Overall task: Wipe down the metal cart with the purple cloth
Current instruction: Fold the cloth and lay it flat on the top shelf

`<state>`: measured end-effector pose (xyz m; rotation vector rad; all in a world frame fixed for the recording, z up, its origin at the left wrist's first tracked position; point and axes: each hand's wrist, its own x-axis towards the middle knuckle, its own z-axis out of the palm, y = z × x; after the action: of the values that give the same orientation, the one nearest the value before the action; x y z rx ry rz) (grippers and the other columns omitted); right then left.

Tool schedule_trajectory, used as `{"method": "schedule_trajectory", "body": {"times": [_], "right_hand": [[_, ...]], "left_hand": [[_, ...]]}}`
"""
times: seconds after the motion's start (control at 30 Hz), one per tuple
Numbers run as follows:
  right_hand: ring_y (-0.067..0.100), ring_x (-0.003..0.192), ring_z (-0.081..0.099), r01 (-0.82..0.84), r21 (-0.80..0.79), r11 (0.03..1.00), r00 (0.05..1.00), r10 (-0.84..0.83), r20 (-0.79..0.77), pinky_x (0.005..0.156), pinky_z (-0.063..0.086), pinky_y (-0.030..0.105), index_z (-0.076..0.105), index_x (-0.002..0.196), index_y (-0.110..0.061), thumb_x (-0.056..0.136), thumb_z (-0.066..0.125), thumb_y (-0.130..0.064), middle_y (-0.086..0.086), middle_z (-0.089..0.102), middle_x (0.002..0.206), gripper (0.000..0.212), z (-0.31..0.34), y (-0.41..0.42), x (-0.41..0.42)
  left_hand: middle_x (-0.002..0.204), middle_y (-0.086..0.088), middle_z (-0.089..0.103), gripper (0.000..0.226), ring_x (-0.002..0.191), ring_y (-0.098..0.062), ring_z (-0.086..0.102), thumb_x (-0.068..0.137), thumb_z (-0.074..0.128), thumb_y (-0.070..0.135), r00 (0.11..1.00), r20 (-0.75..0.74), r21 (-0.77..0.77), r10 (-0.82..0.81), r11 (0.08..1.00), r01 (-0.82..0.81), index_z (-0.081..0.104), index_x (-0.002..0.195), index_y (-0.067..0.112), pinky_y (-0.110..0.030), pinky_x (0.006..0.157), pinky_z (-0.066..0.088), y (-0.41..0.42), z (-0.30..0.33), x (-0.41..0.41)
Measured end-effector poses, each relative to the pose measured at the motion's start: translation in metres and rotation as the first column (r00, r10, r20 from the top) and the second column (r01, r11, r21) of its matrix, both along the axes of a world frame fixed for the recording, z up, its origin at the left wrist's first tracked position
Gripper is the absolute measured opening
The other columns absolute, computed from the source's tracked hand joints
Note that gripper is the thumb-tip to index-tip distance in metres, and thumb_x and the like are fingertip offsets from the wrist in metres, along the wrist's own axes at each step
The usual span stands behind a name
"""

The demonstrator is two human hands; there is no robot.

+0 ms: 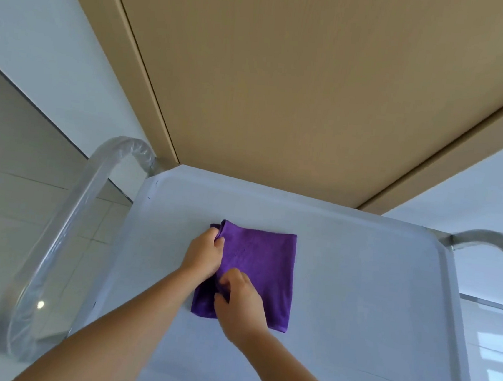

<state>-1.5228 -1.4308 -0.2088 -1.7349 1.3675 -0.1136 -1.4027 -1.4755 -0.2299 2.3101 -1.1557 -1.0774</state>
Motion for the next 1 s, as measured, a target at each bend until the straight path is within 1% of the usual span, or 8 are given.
{"method": "schedule_trajectory", "body": {"times": [0.13, 0.27, 0.4, 0.5, 0.6, 0.73, 0.87, 1.0], "right_hand": [[0.011, 0.087, 0.052, -0.070, 0.115, 0.991, 0.997, 0.066, 0.037, 0.075, 0.044, 0.018, 0.061, 0.102, -0.017, 0.088, 0.060, -0.027, -0.006, 0.054, 0.098, 0.018, -0.008, -0.004, 0.003], [0.020, 0.079, 0.058, 0.247, 0.023, 0.969, 0.968, -0.247, 0.040, 0.066, 0.045, 0.029, 0.063, 0.076, -0.010, 0.086, 0.060, -0.017, 0.004, 0.061, 0.084, 0.012, -0.015, -0.031, -0.014], [0.022, 0.099, 0.052, 0.487, -0.096, 0.868, 0.871, -0.491, -0.016, 0.083, 0.036, 0.022, 0.061, 0.107, -0.007, 0.088, 0.056, -0.011, 0.006, 0.048, 0.111, 0.021, -0.017, -0.075, -0.041], [0.025, 0.115, 0.049, 0.450, -0.043, 0.892, 0.888, -0.452, -0.088, 0.095, 0.042, 0.033, 0.047, 0.129, -0.012, 0.090, 0.057, -0.019, 0.009, 0.044, 0.126, 0.041, -0.018, -0.101, -0.053], [0.026, 0.109, 0.053, 0.361, 0.095, 0.928, 0.929, -0.349, -0.124, 0.093, 0.046, 0.035, 0.039, 0.137, -0.017, 0.090, 0.060, -0.020, 0.010, 0.048, 0.126, 0.052, -0.020, -0.113, -0.052], [0.027, 0.094, 0.057, 0.375, 0.116, 0.920, 0.922, -0.358, -0.147, 0.075, 0.048, 0.033, 0.055, 0.108, -0.012, 0.088, 0.060, -0.018, 0.012, 0.055, 0.110, 0.022, -0.022, -0.115, -0.050], [0.019, 0.069, 0.046, 0.433, 0.065, 0.899, 0.901, -0.430, -0.053, 0.056, 0.038, 0.025, 0.048, 0.078, -0.009, 0.082, 0.056, -0.002, 0.007, 0.052, 0.080, 0.011, -0.008, -0.104, -0.064], [0.016, 0.066, 0.047, 0.555, 0.086, 0.828, 0.826, -0.560, 0.067, 0.054, 0.038, 0.022, 0.048, 0.078, -0.013, 0.082, 0.062, 0.000, 0.002, 0.052, 0.075, 0.020, 0.019, -0.086, -0.104]], "left_hand": [[0.074, -0.006, 0.048, 0.032, 0.067, -0.024, 0.045, 0.094, 0.041, 0.015, 0.996, 0.046, 0.065, -0.079, 0.995, 0.076, 0.031, 0.064, 0.016, -0.030, 0.061, 0.033, -0.004, -0.003, 0.006], [0.086, -0.012, 0.055, 0.016, 0.077, -0.029, 0.048, 0.091, 0.039, 0.016, 0.996, 0.072, 0.131, -0.045, 0.991, 0.035, 0.044, 0.079, 0.007, -0.031, 0.068, 0.037, -0.008, -0.003, 0.011], [0.097, -0.008, 0.059, 0.016, 0.081, -0.026, 0.054, 0.092, 0.040, 0.022, 0.976, 0.179, 0.198, -0.122, 0.976, 0.086, 0.049, 0.093, 0.009, -0.031, 0.067, 0.041, -0.004, -0.004, 0.016], [0.110, -0.010, 0.050, 0.029, 0.094, -0.029, 0.056, 0.089, 0.051, 0.023, 0.985, 0.166, 0.133, -0.054, 0.991, 0.032, 0.046, 0.111, 0.005, -0.033, 0.067, 0.042, -0.007, -0.005, 0.016], [0.104, -0.011, 0.053, 0.036, 0.091, -0.029, 0.058, 0.084, 0.060, 0.024, 0.997, 0.002, 0.120, 0.078, 0.990, -0.078, 0.045, 0.109, 0.003, -0.032, 0.065, 0.043, -0.017, -0.008, 0.019], [0.073, -0.005, 0.058, 0.015, 0.075, -0.024, 0.059, 0.082, 0.063, 0.019, 0.996, -0.089, 0.140, 0.005, 0.990, 0.008, 0.058, 0.078, 0.006, -0.030, 0.060, 0.044, -0.024, -0.006, 0.020], [0.095, -0.004, 0.054, 0.019, 0.083, -0.020, 0.055, 0.088, 0.062, 0.023, 0.996, -0.077, -0.068, -0.046, 0.997, 0.041, 0.054, 0.099, 0.008, -0.026, 0.067, 0.040, -0.021, 0.003, 0.011], [0.088, 0.003, 0.055, 0.024, 0.083, -0.017, 0.054, 0.087, 0.063, 0.024, 0.977, -0.212, -0.161, -0.026, 0.987, -0.009, 0.046, 0.100, 0.013, -0.022, 0.066, 0.038, -0.016, 0.024, -0.012]]}}
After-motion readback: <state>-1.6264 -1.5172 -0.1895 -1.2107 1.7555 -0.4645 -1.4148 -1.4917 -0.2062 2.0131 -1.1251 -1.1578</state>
